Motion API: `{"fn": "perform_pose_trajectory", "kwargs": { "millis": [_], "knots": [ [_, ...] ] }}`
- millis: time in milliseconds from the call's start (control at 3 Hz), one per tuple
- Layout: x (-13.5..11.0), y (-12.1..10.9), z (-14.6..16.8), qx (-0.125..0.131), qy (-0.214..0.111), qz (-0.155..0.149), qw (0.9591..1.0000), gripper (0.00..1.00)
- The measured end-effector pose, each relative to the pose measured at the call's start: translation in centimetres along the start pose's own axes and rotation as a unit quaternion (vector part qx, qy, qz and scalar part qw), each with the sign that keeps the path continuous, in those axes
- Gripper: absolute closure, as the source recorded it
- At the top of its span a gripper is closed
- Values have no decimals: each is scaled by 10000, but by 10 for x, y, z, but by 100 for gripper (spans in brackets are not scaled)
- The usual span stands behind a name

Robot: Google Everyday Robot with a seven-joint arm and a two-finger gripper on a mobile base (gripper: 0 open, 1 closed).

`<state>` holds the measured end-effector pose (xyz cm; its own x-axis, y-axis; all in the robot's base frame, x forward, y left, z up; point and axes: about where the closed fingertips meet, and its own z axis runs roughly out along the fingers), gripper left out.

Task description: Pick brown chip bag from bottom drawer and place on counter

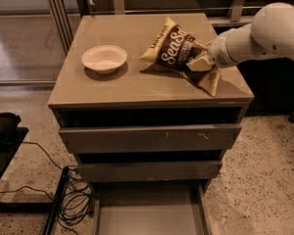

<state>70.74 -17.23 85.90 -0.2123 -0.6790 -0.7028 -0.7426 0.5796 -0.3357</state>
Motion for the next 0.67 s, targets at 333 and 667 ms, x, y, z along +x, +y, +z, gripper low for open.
{"fn": "perform_pose_trajectory", "kwargs": {
  "millis": [333, 667],
  "knots": [
    [0, 0, 0, 0, 0, 0, 10000, 36],
    [0, 0, 0, -1, 0, 0, 10000, 12]
  ]
}}
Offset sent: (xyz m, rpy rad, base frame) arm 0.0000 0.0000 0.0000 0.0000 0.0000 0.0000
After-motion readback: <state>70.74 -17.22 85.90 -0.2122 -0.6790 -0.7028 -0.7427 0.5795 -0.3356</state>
